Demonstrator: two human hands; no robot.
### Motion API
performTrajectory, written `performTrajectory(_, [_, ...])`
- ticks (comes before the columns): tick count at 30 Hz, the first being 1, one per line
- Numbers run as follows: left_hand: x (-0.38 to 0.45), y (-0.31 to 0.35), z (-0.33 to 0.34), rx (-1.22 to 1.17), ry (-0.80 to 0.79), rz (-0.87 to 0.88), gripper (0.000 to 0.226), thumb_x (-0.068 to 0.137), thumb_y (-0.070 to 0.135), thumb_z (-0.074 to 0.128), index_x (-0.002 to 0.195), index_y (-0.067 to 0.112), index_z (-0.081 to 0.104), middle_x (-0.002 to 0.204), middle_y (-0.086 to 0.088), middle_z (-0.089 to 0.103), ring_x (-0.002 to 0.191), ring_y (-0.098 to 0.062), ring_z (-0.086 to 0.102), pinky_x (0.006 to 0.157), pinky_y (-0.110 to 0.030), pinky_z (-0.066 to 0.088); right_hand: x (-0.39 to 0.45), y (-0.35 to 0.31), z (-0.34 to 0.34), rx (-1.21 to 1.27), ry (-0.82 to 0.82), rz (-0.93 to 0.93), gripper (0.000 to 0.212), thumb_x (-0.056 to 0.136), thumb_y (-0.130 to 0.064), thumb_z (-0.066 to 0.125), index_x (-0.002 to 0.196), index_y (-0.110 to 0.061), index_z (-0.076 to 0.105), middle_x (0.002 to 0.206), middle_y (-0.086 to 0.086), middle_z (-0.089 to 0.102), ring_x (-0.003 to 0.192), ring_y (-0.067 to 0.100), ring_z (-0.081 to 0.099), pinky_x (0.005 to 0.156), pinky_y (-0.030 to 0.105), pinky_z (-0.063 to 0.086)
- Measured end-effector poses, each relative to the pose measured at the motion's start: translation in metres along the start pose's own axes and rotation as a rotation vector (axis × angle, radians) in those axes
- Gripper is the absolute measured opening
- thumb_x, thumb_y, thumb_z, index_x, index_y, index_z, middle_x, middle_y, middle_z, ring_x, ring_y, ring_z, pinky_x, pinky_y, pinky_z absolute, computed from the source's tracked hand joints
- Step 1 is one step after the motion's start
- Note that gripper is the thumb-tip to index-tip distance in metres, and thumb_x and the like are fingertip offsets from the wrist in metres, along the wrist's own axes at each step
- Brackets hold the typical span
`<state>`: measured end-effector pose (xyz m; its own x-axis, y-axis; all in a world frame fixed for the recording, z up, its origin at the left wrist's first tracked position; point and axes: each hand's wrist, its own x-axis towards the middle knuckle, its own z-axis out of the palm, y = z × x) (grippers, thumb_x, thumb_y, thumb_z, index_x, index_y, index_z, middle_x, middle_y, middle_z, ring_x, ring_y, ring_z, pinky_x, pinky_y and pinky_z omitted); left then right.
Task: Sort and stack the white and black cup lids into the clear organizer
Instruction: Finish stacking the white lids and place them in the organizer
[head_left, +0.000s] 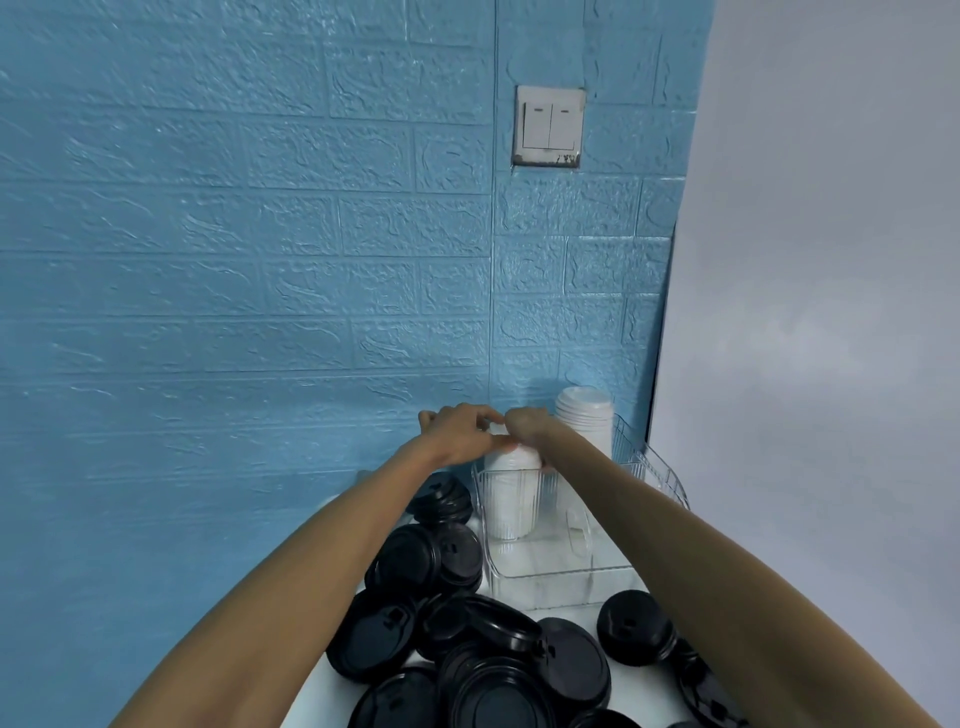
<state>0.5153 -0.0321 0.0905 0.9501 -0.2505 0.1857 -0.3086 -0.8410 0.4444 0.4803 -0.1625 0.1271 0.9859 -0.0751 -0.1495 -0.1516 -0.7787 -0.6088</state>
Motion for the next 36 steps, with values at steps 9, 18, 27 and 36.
performTrajectory(9, [-0.004,0.006,-0.001,0.122,-0.025,0.058,0.047,0.094,0.069,0.054,0.133,0.044,0.058,0.128,0.010,0.067,0.127,-0.019,0.048,0.094,-0.040,0.020,0.011,0.011,0.005,-0.068,0.039,-0.075,0.049,0.108,-0.030,0.041,0.146,0.000,0.043,0.148,0.024,0.046,0.138,0.038,0.044,0.112,0.045,0.039])
performTrajectory(18, [-0.009,-0.003,0.005,0.086,-0.056,0.060,0.047,0.087,0.065,0.048,0.130,0.048,0.058,0.130,0.013,0.065,0.131,-0.020,0.044,0.090,-0.038,0.016,0.010,0.018,0.020,-0.313,0.238,-0.091,0.051,0.103,-0.040,0.046,0.138,-0.004,0.049,0.149,0.021,0.043,0.137,0.036,0.042,0.111,0.044,0.036])
performTrajectory(27, [-0.010,-0.001,0.012,0.108,-0.052,0.060,0.033,0.083,0.061,0.053,0.113,0.050,0.057,0.124,0.013,0.066,0.130,-0.021,0.041,0.088,-0.037,0.016,0.004,0.021,0.022,-0.427,0.330,-0.150,0.035,0.102,-0.032,0.052,0.125,-0.006,0.059,0.135,0.017,0.052,0.124,0.034,0.053,0.099,0.038,0.044])
performTrajectory(36, [-0.012,0.004,0.011,0.153,-0.048,0.051,0.037,0.092,0.062,0.057,0.126,0.047,0.061,0.119,0.010,0.070,0.129,-0.024,0.048,0.090,-0.037,0.016,0.003,0.027,0.022,-0.388,0.324,-0.135,0.037,0.103,-0.035,0.049,0.125,-0.008,0.060,0.139,0.015,0.048,0.126,0.034,0.051,0.100,0.039,0.043])
